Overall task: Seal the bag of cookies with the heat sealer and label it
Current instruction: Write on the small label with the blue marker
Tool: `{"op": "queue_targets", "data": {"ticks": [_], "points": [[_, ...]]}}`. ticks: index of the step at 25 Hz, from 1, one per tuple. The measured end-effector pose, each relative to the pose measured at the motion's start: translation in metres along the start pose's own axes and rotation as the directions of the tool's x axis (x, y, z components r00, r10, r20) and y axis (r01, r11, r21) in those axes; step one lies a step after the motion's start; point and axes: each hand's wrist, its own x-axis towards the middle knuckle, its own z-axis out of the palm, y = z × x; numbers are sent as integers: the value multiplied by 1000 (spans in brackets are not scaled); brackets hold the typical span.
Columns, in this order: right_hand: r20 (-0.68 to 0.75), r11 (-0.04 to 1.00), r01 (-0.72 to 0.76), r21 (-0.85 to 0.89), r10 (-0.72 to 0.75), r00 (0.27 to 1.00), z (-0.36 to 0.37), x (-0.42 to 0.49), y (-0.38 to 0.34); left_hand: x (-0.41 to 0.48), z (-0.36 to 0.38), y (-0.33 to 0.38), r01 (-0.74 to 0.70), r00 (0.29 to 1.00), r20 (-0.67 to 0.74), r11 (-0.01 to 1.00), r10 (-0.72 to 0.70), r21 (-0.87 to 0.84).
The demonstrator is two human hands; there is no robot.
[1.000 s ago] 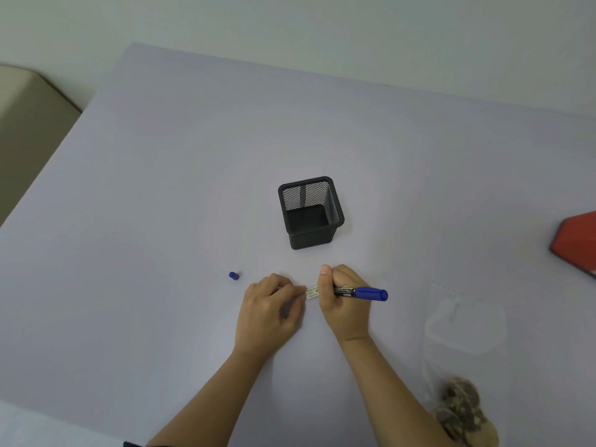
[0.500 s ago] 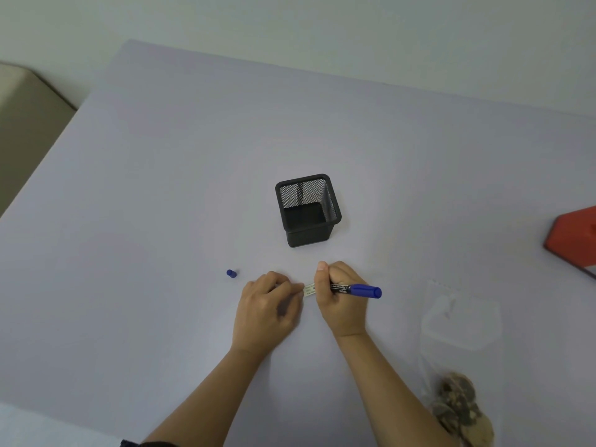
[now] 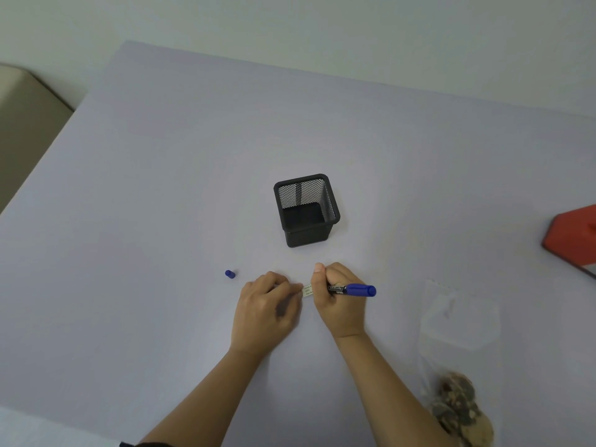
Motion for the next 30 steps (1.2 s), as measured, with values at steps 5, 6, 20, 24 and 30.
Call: {"op": "queue_targets", "data": {"ticks": [5,6,20,24,30], "points": [[-23,1000,-5,-13,4,1000,0,1,-1,-2,1,-2,6,1000,2,1000,-6,1],[-26,1000,2,-9,-2,1000,0,1,-1,-1,1,-1,6,1000,4,1000,-6,0],[-43,1000,4,2,-4,999,-1,1,-3,-2,3,-3,-10,1000,-2,1000,10,-8],[-44,1000,6,2,-6,999,0,1,-1,-2,2,-3,-13,1000,10,1000,13,-5],[-53,1000,7,-4,-7,999,-1,1,-1,-1,3,-3,-12,1000,2,1000,12,-3]]}}
